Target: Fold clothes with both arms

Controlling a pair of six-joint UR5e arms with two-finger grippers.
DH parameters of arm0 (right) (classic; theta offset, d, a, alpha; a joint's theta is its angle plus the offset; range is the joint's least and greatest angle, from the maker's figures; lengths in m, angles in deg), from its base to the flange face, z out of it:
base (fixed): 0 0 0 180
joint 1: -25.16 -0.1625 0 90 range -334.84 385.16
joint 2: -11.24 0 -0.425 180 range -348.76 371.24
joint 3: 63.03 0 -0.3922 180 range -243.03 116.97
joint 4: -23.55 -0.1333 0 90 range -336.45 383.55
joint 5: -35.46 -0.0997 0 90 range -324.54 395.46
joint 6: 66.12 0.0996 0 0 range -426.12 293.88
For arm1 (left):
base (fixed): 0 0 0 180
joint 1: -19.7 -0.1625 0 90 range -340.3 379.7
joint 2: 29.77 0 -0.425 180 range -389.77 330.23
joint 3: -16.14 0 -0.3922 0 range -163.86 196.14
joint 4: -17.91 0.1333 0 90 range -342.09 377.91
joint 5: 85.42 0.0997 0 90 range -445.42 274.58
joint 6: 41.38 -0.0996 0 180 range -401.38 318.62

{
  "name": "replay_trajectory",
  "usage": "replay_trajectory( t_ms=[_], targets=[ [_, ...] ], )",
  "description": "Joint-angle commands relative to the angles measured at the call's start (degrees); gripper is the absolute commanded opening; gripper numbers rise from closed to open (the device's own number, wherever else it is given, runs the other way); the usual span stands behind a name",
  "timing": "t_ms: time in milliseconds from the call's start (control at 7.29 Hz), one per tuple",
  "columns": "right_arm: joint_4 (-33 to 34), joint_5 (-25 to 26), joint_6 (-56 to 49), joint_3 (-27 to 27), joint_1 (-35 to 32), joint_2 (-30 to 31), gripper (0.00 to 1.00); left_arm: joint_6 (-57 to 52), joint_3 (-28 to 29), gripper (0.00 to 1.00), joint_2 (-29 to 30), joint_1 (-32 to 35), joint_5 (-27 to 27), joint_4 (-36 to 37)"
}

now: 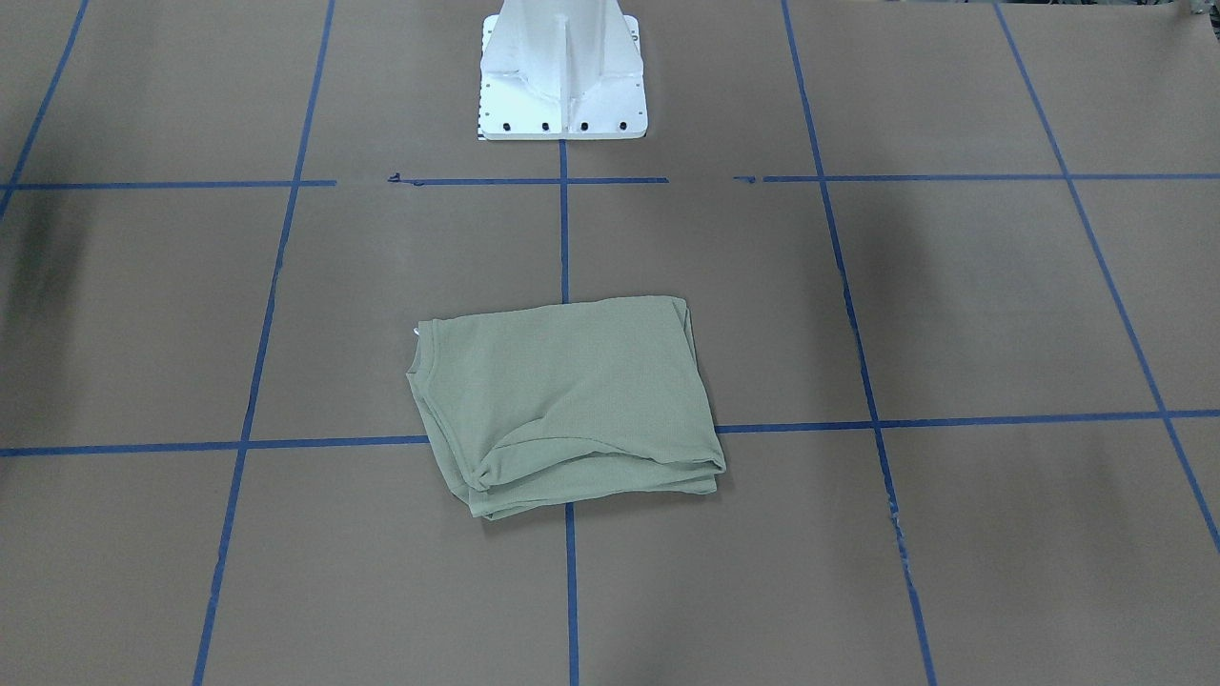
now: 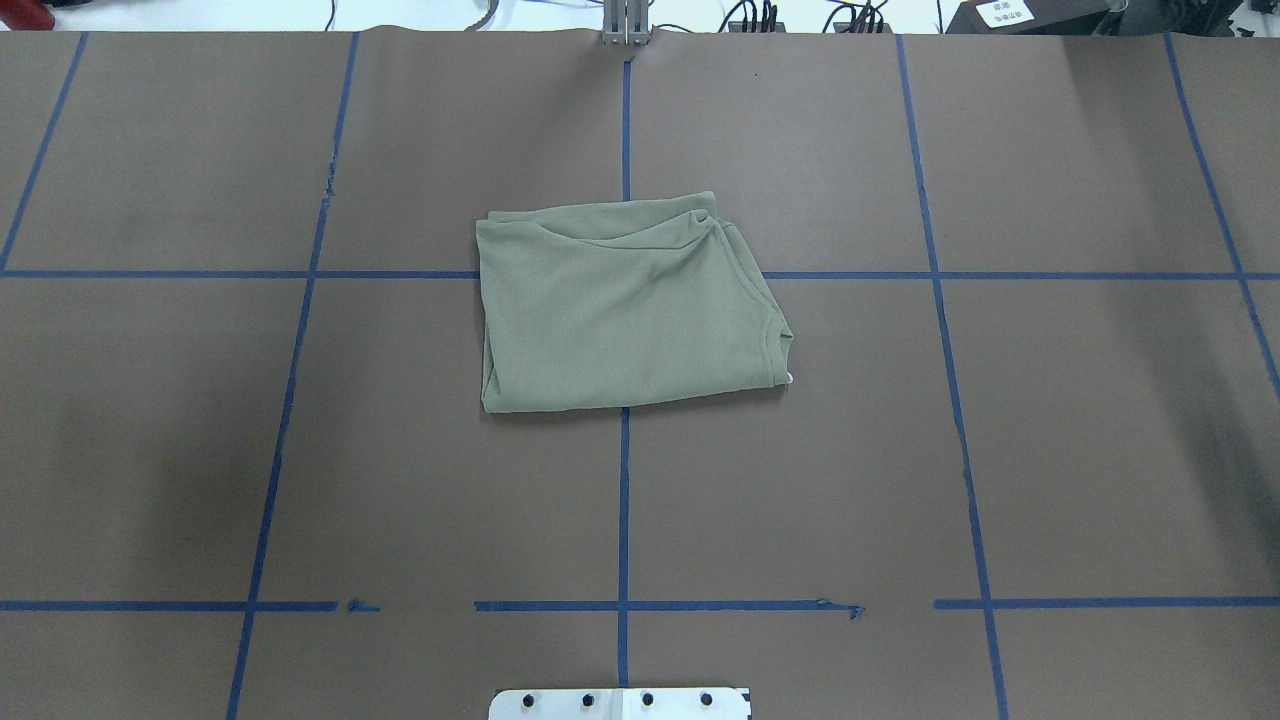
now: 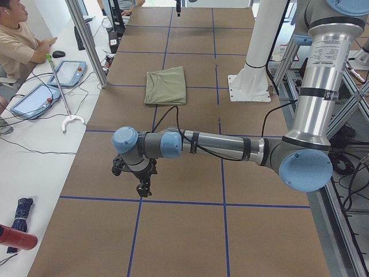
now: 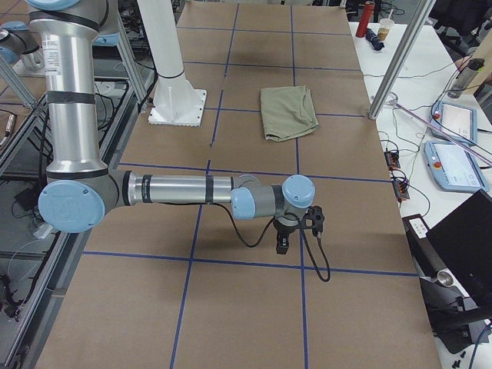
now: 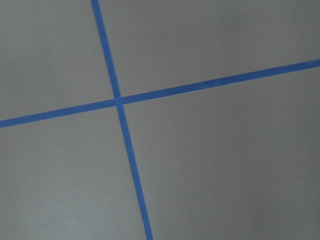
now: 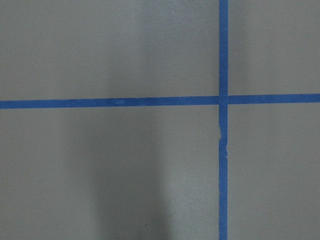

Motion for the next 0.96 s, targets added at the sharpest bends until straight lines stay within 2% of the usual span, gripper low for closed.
replay_trajectory(
  t_ms=[0,274,411,686,823],
  targets=[
    [-0.42,0.19,0.41,0.13,0.00,0.23,1.00,-0.12,3.63,1.00,0.33,0.47,-0.11,-2.12],
    [-0.33,2.72,0.32,0.48,-0.44,-0.20,1.00,-0.12,4.18,1.00,0.94,0.29,-0.02,-3.09],
    [-0.24,8.14,0.41,0.83,-0.18,-1.08,1.00,-0.12,3.31,1.00,1.03,0.38,-0.11,-3.88],
    [0.37,8.90,0.41,0.22,-0.27,-1.09,1.00,-0.12,3.39,1.00,1.03,0.29,-0.11,-4.24],
    [0.29,6.55,0.32,0.65,-0.27,-0.57,1.00,-0.12,3.30,1.00,1.03,0.29,-0.20,-4.24]
  ],
)
